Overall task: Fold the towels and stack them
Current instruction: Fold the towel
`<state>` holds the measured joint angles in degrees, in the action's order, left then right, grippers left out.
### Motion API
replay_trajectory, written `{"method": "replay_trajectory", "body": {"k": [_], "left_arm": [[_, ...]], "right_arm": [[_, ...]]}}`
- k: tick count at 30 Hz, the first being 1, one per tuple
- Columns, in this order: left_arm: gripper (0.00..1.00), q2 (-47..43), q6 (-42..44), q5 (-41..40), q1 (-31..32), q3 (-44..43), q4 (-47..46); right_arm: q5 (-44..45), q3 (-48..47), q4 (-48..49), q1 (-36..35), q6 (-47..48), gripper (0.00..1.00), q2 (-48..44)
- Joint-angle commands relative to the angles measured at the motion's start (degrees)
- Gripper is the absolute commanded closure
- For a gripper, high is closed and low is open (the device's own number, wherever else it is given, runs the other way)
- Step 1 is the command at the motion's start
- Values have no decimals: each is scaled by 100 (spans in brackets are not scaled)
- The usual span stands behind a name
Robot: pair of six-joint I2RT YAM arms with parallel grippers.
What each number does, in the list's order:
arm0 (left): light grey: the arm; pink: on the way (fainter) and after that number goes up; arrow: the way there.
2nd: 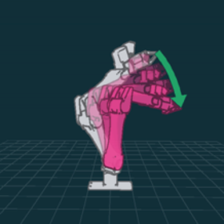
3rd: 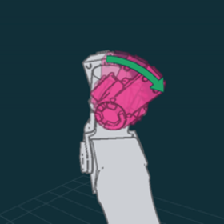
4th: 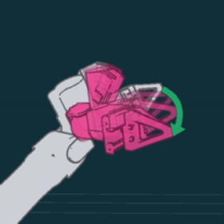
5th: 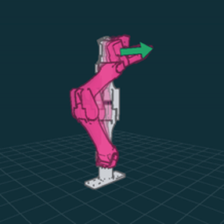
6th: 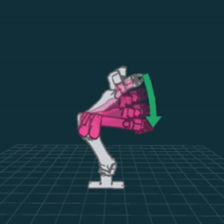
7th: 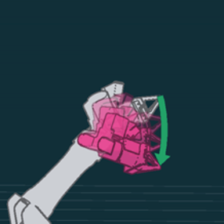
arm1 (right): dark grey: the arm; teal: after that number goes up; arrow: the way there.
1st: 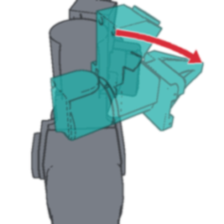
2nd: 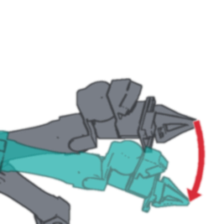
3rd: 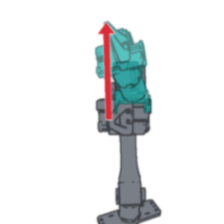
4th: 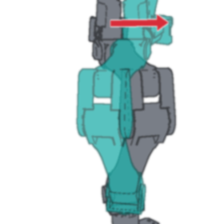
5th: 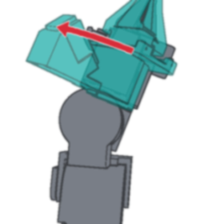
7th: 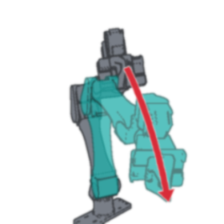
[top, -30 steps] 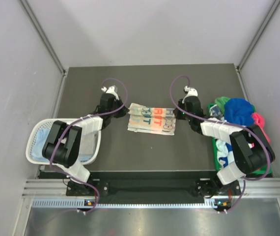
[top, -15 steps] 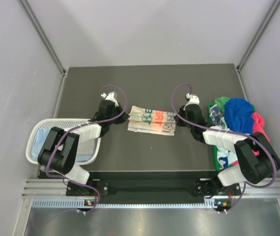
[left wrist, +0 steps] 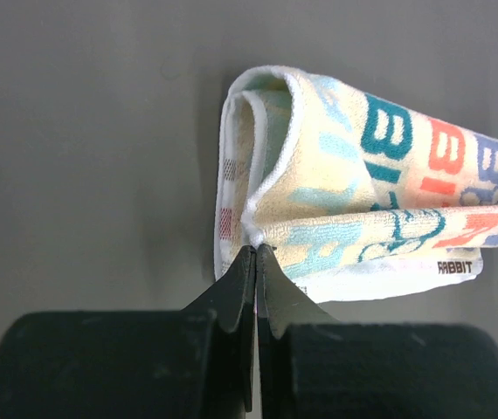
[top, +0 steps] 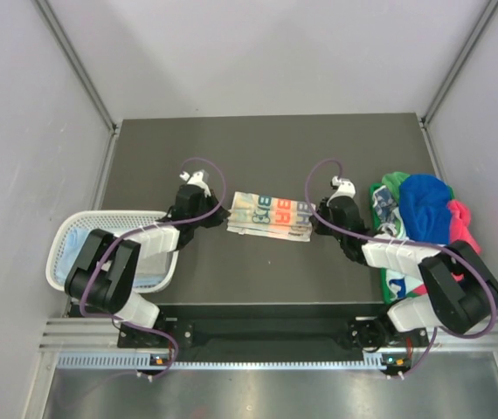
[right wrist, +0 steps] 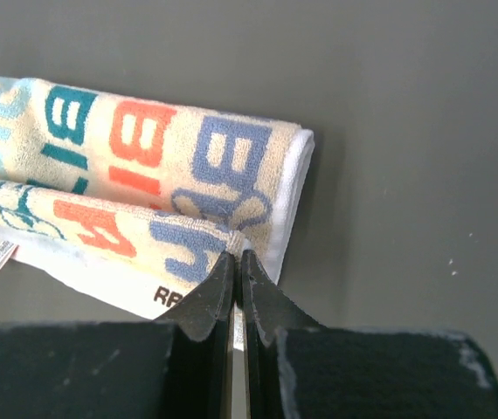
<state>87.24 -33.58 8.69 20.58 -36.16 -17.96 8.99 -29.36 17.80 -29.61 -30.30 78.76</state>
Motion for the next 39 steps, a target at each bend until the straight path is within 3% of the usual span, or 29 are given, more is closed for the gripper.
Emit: {"method": "replay_trajectory", "body": {"k": [1,5,11,13,18,22,26,30,34,39], "left_arm": [[100,-208,-25,-183,-19,118,-305],[100,-208,-69,-148,8,197,-349],[100,-287,-148,-17,16,224,-253],[91,-348,-184,-34,16,215,-86],[85,-690,-96,-218,16,31,503],[75,-963,18,-174,16,-145,995],[74,-1148,71,-122,25,-321,1277],[76,-492,45,116,165,-1005,1505],[81,213,133,-340,648,-1700,2241],[89,645,-121,-816,746,-1693,2648]], "right_arm": [[340,133,303,-63,-72,100,-168],[357,255,364,-89,-125,100,-238],[296,379,399,-98,-195,91,-370],[296,440,426,-98,-230,83,-493],[24,634,373,-124,-292,72,-835],[94,625,57,-124,-292,71,-1204],[138,275,-399,-124,-292,70,-1302],[120,-367,-751,-212,-370,71,-899],[85,-789,-805,-685,-678,75,-328],[94,-475,-612,-1003,-1310,80,130]]}}
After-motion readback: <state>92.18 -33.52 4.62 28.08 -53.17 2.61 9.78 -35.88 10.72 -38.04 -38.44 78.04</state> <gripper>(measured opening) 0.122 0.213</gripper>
